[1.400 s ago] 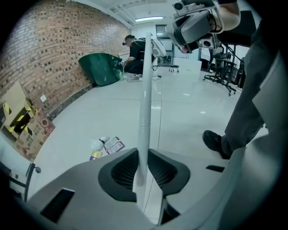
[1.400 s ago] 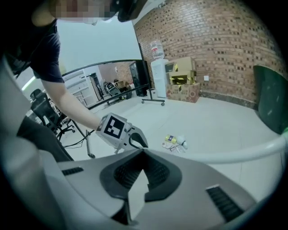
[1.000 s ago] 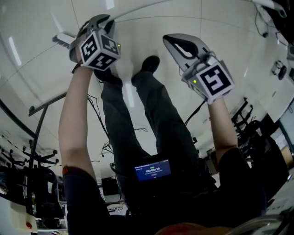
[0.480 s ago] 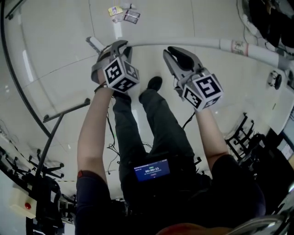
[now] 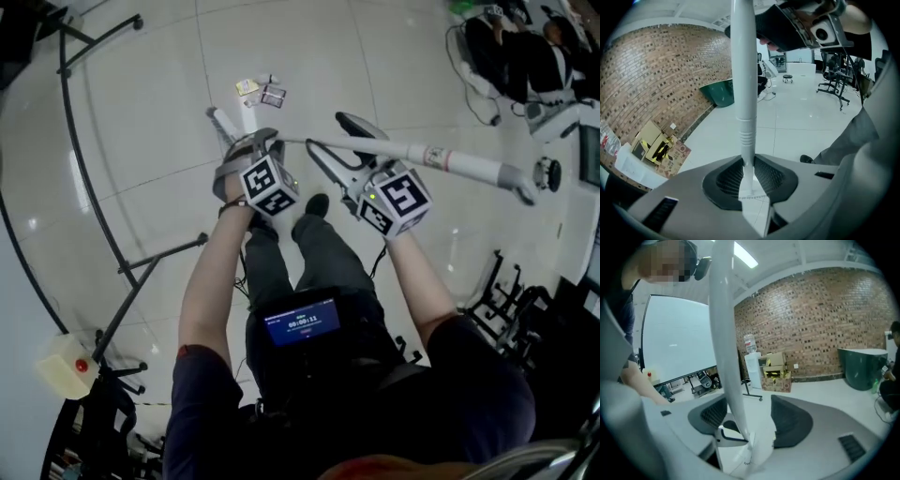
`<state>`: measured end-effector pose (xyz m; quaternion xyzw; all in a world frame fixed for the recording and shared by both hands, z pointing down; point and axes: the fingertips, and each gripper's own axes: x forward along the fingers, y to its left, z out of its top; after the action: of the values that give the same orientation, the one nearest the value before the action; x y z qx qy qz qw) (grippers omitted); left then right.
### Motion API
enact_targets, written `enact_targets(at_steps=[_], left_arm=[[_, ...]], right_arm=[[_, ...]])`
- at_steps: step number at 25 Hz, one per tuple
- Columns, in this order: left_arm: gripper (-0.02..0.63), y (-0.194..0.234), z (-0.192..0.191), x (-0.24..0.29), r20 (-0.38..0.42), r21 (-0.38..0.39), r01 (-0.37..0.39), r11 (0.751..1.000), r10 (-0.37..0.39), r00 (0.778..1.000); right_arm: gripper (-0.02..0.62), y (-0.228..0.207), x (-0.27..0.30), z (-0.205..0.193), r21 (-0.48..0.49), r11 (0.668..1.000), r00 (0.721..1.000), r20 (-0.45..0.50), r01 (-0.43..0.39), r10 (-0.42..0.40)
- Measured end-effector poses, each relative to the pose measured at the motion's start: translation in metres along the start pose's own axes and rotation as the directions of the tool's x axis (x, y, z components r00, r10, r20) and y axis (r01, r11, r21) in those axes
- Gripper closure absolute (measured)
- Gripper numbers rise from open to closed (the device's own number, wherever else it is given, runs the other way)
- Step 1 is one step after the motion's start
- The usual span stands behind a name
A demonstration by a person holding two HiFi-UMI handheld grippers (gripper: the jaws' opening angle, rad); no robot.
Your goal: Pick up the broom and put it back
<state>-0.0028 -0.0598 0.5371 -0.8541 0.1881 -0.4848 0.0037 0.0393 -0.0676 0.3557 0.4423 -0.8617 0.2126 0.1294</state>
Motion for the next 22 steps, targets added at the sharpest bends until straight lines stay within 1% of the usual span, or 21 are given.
enact_targets(at_steps=[2,4,8,11,13,15,18,20,22], left_arm=[[0.529,0.003,0.006,-0.022,0.009,-0.004,-0.012,1.000,0.012,1.000],[0.529,0.011,0.011,-0.045,0.016,-0.014,-0.033,0.999,0.033,0.999],[0.529,0.023,0.019,-0.098,0.018,-0.009,-0.064,0.998,0.064,0.998],[0.529,0.042,0.024,-0.139,0.034,-0.003,-0.116,0.993,0.116,0.993],[0.529,0.057,0.026,-0.165,0.049,-0.007,-0.168,0.986,0.168,0.984],[0.529,0.078,0.025,-0.193,0.065,-0.018,-0.231,0.973,0.232,0.971],[0.528,0.108,0.015,-0.242,0.086,-0.036,-0.330,0.943,0.332,0.939],[0.528,0.123,0.004,-0.277,0.102,-0.044,-0.390,0.920,0.393,0.914],[0.528,0.136,-0.006,-0.304,0.118,-0.043,-0.455,0.889,0.457,0.882]], right_arm=[[0.295,0.014,-0.006,0.030,-0.034,0.999,0.999,0.030,-0.011,0.012],[0.347,0.032,-0.011,0.056,-0.070,0.997,0.998,0.054,-0.033,0.037],[0.498,0.075,-0.024,0.100,-0.167,0.984,0.992,0.099,-0.065,0.083],[0.497,0.105,-0.032,0.134,-0.236,0.966,0.981,0.135,-0.102,0.137],[0.499,0.124,-0.037,0.155,-0.252,0.959,0.973,0.152,-0.131,0.173],[0.499,0.141,-0.038,0.177,-0.249,0.957,0.963,0.186,-0.148,0.197],[0.499,0.173,-0.038,0.206,-0.221,0.960,0.943,0.244,-0.174,0.227],[0.499,0.198,-0.038,0.220,-0.195,0.961,0.932,0.270,-0.194,0.243],[0.500,0.214,-0.039,0.231,-0.140,0.965,0.917,0.307,-0.221,0.254]])
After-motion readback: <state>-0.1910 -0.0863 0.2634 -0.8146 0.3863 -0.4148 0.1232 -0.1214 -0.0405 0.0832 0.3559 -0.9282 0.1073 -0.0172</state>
